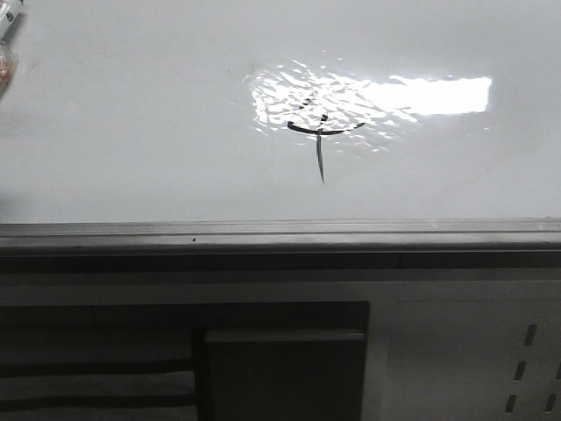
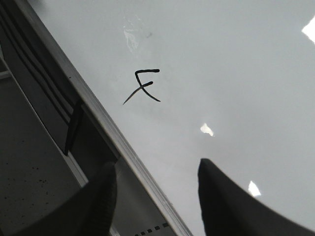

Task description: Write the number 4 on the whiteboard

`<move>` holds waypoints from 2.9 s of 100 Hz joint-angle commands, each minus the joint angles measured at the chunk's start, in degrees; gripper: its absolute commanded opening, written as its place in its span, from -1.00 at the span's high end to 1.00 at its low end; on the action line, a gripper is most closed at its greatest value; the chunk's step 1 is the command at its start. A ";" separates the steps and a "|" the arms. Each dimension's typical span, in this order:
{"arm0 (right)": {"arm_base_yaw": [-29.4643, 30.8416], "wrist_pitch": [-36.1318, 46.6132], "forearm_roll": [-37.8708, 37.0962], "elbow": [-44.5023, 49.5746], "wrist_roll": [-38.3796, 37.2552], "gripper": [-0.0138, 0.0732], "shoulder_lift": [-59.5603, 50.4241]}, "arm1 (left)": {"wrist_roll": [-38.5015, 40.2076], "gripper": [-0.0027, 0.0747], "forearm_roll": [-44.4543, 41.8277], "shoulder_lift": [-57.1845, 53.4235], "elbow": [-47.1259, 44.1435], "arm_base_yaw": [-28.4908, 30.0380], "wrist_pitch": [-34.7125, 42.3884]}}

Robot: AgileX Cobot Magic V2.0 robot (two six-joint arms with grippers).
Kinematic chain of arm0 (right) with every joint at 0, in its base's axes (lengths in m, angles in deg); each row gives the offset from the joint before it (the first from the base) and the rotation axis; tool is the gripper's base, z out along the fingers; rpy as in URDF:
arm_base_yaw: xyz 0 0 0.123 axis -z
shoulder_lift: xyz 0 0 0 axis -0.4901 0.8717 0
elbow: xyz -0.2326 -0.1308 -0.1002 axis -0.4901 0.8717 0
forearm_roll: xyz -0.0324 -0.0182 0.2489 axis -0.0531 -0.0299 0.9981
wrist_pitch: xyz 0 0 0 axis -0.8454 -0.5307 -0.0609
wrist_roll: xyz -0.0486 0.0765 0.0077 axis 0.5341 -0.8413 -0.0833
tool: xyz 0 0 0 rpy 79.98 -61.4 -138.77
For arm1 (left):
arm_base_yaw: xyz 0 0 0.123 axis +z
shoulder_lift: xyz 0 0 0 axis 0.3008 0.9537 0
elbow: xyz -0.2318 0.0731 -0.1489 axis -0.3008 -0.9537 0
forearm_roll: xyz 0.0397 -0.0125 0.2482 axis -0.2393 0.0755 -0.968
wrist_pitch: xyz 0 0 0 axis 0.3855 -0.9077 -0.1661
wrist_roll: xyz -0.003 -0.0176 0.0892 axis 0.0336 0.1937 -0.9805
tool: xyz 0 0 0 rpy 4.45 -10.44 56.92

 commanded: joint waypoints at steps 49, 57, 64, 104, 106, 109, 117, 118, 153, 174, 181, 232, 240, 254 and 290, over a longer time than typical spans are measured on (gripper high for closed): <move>0.33 0.22 -0.60 -1.28 -17.03 -0.08 -0.03 | 0.42 -0.07 -0.97 -9.86 7.04 0.10 -8.70; 0.33 -0.36 -0.60 -1.28 -22.32 -0.08 -0.03 | 0.42 -0.07 -2.36 -14.65 10.10 0.10 -16.17; 0.33 -0.22 -0.60 -0.82 -24.94 -0.08 -0.27 | 0.42 -0.07 -2.79 -18.75 11.14 0.10 -20.48; 0.33 11.56 -0.60 7.79 -26.99 0.06 -0.26 | 0.42 -0.05 -2.13 -42.25 -3.20 0.10 -20.65; 0.33 12.26 -0.60 8.16 -26.99 0.12 -0.26 | 0.42 -0.02 -2.13 -42.95 -4.19 0.10 -20.17; 0.33 12.92 -0.60 8.56 -26.99 0.21 -0.26 | 0.42 0.02 -2.13 -43.76 -5.38 0.10 -19.57; 0.33 13.48 -0.60 9.37 -26.99 0.47 -0.26 | 0.42 0.24 -2.13 -45.31 -8.16 0.10 -17.40; 0.33 13.48 -0.60 9.50 -26.99 0.51 -0.26 | 0.42 0.26 -2.13 -45.48 -8.54 0.10 -16.96; 0.33 12.65 -0.60 9.60 -26.99 0.85 -0.26 | 0.42 0.98 -2.13 -45.72 -10.05 0.10 -13.88; 0.33 12.65 -0.60 9.60 -26.99 0.85 -0.26 | 0.42 0.98 -2.13 -45.72 -10.05 0.10 -13.88; 0.33 12.65 -0.60 9.60 -26.99 0.85 -0.26 | 0.42 0.98 -2.13 -45.72 -10.05 0.10 -13.88; 0.33 12.56 -0.60 9.60 -26.99 0.85 -0.26 | 0.54 0.98 -3.84 -69.52 -32.25 7.00 4.66; 0.33 12.43 -0.60 9.60 -26.99 0.85 -0.26 | 1.69 0.98 -4.12 -69.52 -36.39 7.00 10.55; 0.33 12.30 -0.60 9.60 -26.99 0.85 -0.26 | 8.27 0.98 -10.26 -69.52 -40.43 6.50 15.39; 0.33 12.17 -0.60 9.60 -26.99 0.85 -0.26 | 8.65 0.98 -10.69 -69.52 -40.69 6.76 14.89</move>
